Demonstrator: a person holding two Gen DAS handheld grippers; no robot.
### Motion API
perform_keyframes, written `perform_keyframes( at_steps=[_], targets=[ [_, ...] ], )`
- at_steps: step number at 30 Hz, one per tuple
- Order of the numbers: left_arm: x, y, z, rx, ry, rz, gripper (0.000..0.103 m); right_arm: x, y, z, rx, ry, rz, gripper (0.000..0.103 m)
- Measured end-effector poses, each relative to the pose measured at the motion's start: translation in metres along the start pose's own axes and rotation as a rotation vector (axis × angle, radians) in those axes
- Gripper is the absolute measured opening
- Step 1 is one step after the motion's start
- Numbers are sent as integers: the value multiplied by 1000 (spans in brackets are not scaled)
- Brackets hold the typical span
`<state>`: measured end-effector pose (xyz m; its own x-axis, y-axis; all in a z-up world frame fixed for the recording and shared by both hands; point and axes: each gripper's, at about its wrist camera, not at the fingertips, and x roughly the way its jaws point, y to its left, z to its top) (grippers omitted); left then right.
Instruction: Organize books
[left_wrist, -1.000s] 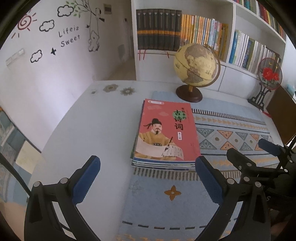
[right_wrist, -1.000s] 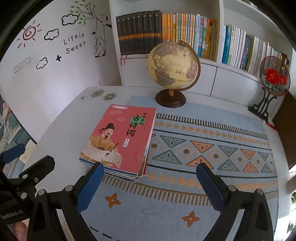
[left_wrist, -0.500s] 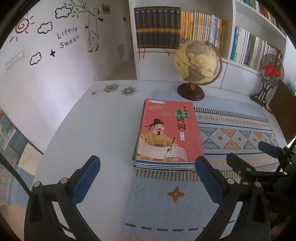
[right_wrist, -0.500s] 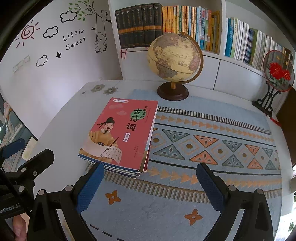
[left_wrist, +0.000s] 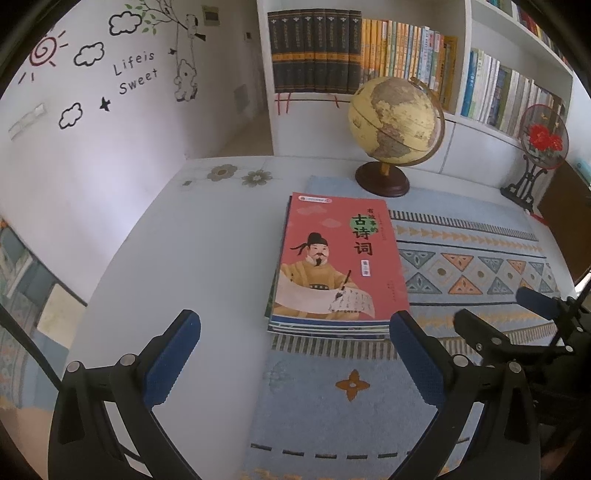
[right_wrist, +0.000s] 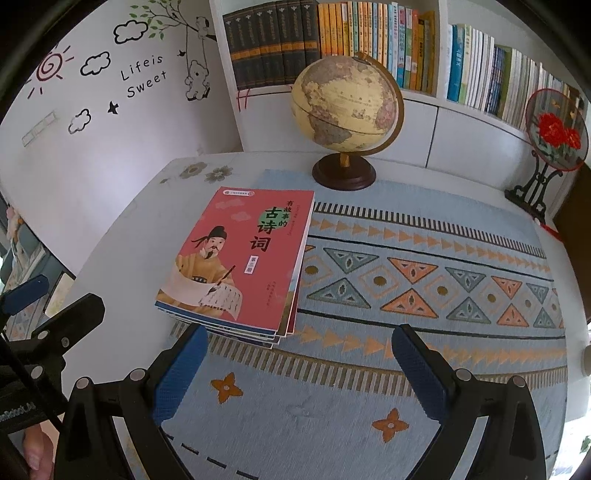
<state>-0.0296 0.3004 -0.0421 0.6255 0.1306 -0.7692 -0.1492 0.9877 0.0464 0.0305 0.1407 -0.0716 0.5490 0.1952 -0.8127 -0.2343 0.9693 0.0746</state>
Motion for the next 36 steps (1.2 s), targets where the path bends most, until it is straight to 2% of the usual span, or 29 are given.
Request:
perform_keyframes(
  at_steps=[5, 30, 32, 36],
  targets=[
    [2, -2, -1, 6, 9, 11, 102, -1, -1, -3, 7, 4, -8, 99],
    [18, 0, -2, 20, 54, -54, 102, 7, 0, -5, 39, 21, -34, 99],
    [17, 1, -2, 15, 41, -53, 102, 7, 1, -5, 37, 24, -35, 99],
    [7, 3, -2, 30, -59, 15, 102, 9, 3, -5, 33, 27, -36, 99]
  ],
)
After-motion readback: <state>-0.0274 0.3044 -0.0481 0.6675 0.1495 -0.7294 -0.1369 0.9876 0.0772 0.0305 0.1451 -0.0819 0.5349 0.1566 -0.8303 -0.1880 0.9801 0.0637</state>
